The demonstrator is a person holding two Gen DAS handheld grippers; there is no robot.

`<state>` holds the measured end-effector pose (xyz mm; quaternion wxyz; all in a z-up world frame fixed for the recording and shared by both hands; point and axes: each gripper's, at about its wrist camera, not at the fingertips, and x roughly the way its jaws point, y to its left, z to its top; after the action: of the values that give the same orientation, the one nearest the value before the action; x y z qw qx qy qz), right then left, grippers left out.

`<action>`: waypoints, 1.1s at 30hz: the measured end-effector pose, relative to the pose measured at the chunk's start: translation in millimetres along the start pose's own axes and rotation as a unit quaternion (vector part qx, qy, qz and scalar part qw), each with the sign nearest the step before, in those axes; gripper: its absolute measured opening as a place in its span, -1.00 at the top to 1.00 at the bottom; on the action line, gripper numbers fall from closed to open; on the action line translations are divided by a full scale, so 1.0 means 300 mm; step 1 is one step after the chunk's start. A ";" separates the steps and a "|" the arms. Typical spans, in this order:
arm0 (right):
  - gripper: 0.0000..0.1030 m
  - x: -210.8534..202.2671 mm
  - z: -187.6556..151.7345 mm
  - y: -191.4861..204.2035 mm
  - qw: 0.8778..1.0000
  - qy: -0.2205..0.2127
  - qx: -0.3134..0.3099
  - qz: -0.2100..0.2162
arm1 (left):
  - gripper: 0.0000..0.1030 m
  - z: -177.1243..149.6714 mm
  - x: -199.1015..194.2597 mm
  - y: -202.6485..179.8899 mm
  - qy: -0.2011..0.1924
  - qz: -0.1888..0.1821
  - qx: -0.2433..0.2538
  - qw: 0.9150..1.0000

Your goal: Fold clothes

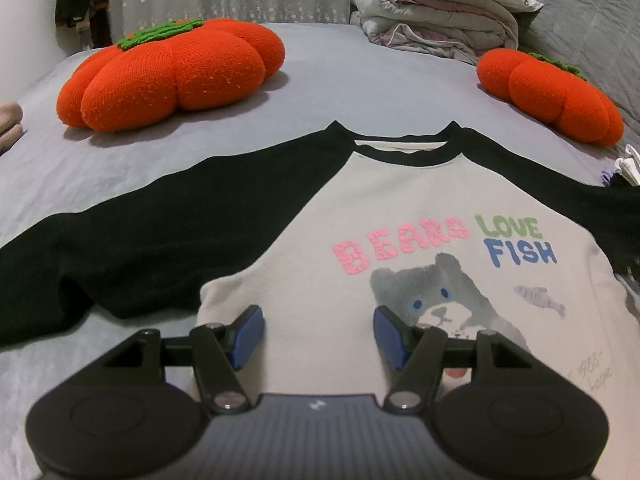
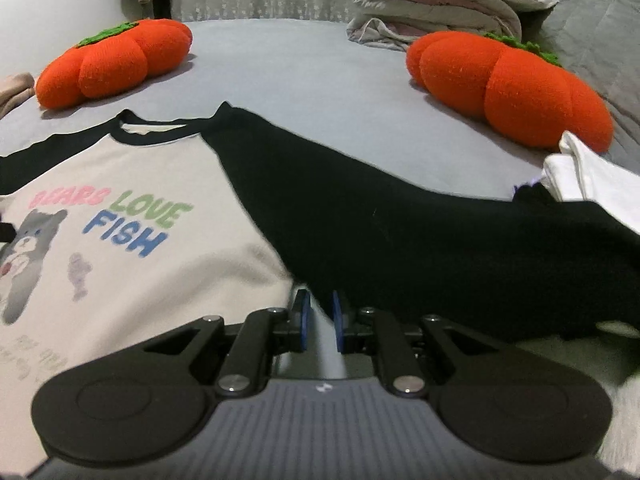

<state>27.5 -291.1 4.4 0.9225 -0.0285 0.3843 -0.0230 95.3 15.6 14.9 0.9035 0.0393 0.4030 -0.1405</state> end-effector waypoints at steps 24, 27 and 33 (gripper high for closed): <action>0.70 -0.145 -0.185 0.090 0.999 -0.010 0.049 0.005 | -0.25 -0.044 -0.032 -0.016 -0.007 0.028 0.009 1.000; 0.70 -0.172 -0.212 0.100 0.999 -0.010 0.045 -0.001 | -0.25 -0.055 -0.041 -0.017 -0.009 0.030 0.012 0.999; 0.71 -0.241 -0.277 0.090 0.998 -0.010 0.063 -0.002 | -0.25 -0.100 -0.071 0.004 -0.016 0.036 0.015 0.999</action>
<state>-81.7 -262.5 -4.7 0.9261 0.0283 0.3731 -0.0488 60.6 26.9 10.6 0.9134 0.0655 0.3850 -0.1148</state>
